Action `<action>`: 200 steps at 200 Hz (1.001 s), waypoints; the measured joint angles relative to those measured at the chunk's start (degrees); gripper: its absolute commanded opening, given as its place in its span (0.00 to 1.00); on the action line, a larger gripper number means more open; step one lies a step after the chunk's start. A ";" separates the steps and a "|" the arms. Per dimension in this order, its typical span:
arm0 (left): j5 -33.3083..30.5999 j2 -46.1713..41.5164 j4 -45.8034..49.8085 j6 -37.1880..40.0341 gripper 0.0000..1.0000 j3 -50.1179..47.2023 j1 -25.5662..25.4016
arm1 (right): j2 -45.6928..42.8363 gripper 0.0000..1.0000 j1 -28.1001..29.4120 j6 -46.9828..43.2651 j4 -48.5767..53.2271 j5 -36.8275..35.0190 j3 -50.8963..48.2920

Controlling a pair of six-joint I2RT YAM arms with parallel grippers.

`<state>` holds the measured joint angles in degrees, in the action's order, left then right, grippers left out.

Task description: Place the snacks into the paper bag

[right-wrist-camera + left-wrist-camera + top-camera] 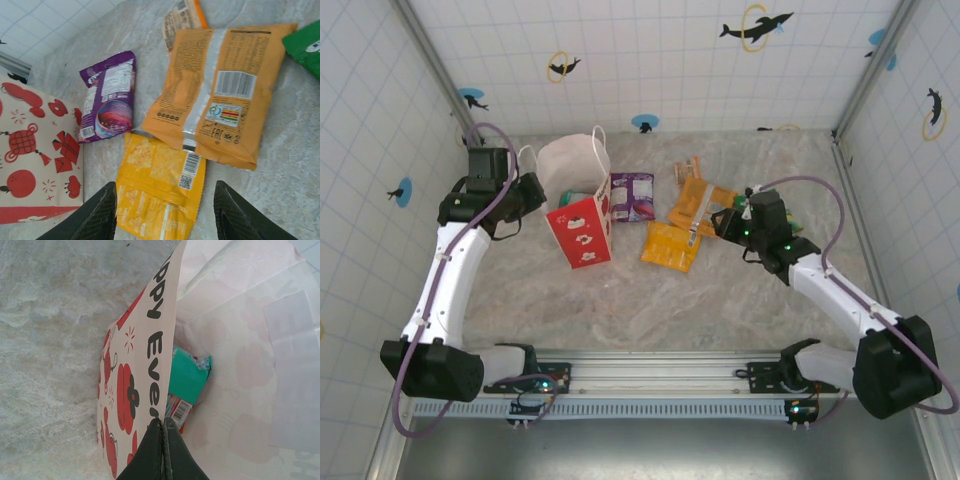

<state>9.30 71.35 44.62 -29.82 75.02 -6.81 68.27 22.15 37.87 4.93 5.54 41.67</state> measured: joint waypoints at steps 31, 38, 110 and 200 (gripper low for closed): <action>0.33 0.00 -0.26 0.42 0.00 -0.15 0.00 | 4.63 0.57 -7.19 -0.17 -2.47 6.49 -0.48; 0.35 0.00 -0.28 0.70 0.00 -0.15 0.00 | 5.95 0.59 -8.59 -0.46 -3.17 7.67 -0.50; 0.74 0.00 -0.42 1.46 0.00 -0.22 0.00 | 24.87 0.60 -14.45 -4.96 -7.26 16.61 3.28; 0.74 0.07 -0.44 1.49 0.00 -0.20 0.00 | 38.12 0.58 -16.46 -4.42 -13.68 20.57 11.67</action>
<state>10.04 71.42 44.18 -28.34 74.83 -6.81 106.39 5.69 33.45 -8.75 26.11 53.34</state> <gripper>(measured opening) 0.045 0.586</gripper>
